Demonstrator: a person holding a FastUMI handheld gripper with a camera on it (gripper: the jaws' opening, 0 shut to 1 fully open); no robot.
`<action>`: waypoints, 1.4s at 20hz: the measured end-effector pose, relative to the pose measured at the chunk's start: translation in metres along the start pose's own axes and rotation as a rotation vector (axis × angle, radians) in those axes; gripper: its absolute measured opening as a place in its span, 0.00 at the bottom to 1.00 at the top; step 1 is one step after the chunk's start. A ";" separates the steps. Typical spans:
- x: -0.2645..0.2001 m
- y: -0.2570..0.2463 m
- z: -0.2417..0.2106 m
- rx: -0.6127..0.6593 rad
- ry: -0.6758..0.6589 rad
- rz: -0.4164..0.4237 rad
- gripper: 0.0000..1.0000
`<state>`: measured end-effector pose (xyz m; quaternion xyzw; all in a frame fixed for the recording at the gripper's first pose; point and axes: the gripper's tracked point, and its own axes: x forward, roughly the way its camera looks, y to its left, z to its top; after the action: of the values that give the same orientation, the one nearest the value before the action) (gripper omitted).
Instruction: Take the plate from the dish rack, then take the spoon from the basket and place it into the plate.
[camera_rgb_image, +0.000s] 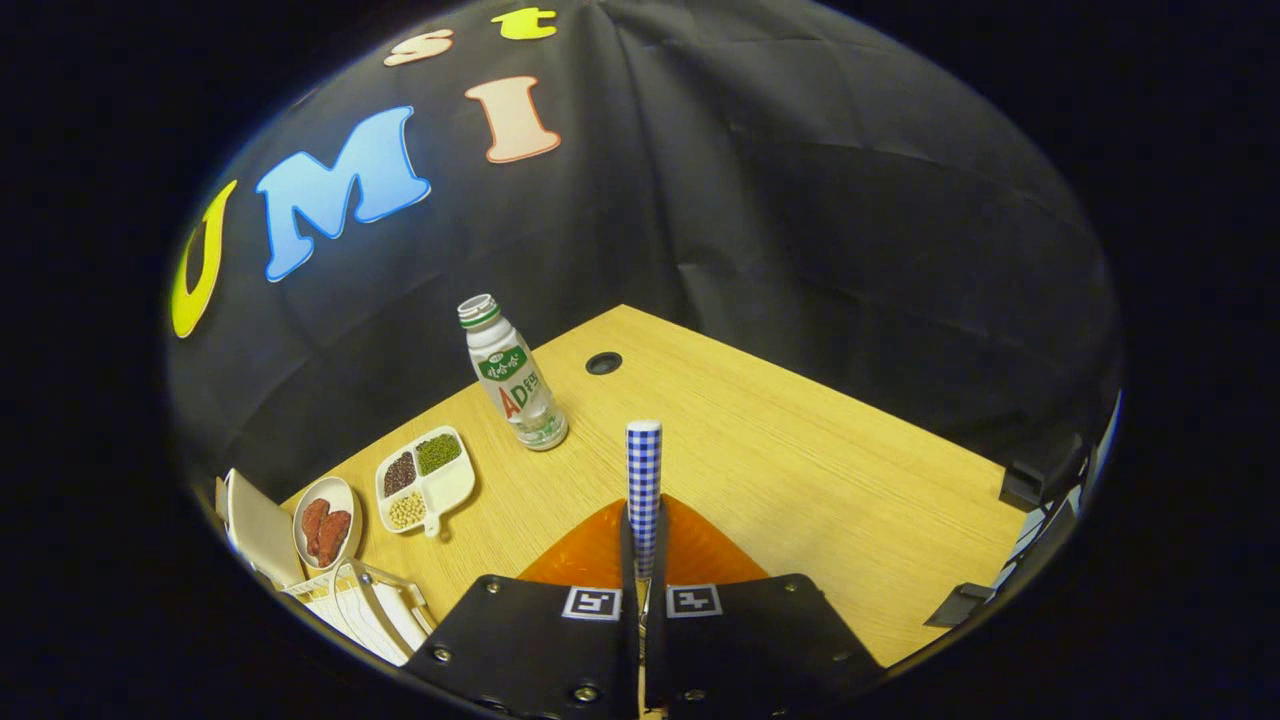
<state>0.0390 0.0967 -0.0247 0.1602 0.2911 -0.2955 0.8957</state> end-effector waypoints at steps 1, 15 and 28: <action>-0.006 0.003 0.006 -0.010 -0.015 0.006 0.02; -0.148 0.054 0.033 -0.173 -0.216 0.182 0.02; -0.283 0.118 -0.126 -0.451 -0.087 0.514 0.02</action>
<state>-0.1269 0.3687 0.0650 0.0137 0.2607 0.0049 0.9653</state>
